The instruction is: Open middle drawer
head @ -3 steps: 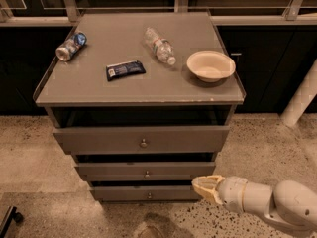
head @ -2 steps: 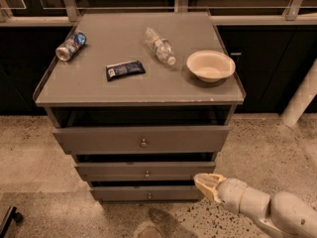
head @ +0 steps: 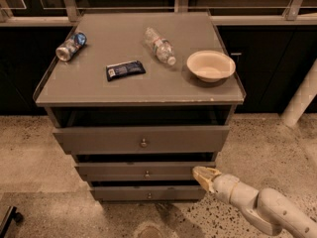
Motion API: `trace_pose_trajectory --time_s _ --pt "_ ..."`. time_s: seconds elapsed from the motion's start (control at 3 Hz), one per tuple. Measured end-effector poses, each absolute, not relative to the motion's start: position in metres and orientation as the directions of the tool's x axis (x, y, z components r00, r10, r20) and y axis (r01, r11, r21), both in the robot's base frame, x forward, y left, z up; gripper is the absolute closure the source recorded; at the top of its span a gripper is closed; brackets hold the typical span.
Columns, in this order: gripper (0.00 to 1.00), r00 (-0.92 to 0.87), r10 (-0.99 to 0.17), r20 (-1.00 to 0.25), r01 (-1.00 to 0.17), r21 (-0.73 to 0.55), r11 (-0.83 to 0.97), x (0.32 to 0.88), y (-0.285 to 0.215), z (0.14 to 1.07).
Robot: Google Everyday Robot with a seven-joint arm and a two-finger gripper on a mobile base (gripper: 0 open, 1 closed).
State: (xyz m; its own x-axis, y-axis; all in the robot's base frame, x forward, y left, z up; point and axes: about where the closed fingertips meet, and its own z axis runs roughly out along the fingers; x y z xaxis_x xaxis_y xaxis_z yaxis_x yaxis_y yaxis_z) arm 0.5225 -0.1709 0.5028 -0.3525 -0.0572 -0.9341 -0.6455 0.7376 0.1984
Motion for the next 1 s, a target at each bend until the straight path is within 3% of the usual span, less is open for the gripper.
trace_pose_trajectory --time_s 1.0 --pt "1.0 -0.342 -0.049 -0.939 -0.682 0.211 0.701 0.576 -0.137 0.478"
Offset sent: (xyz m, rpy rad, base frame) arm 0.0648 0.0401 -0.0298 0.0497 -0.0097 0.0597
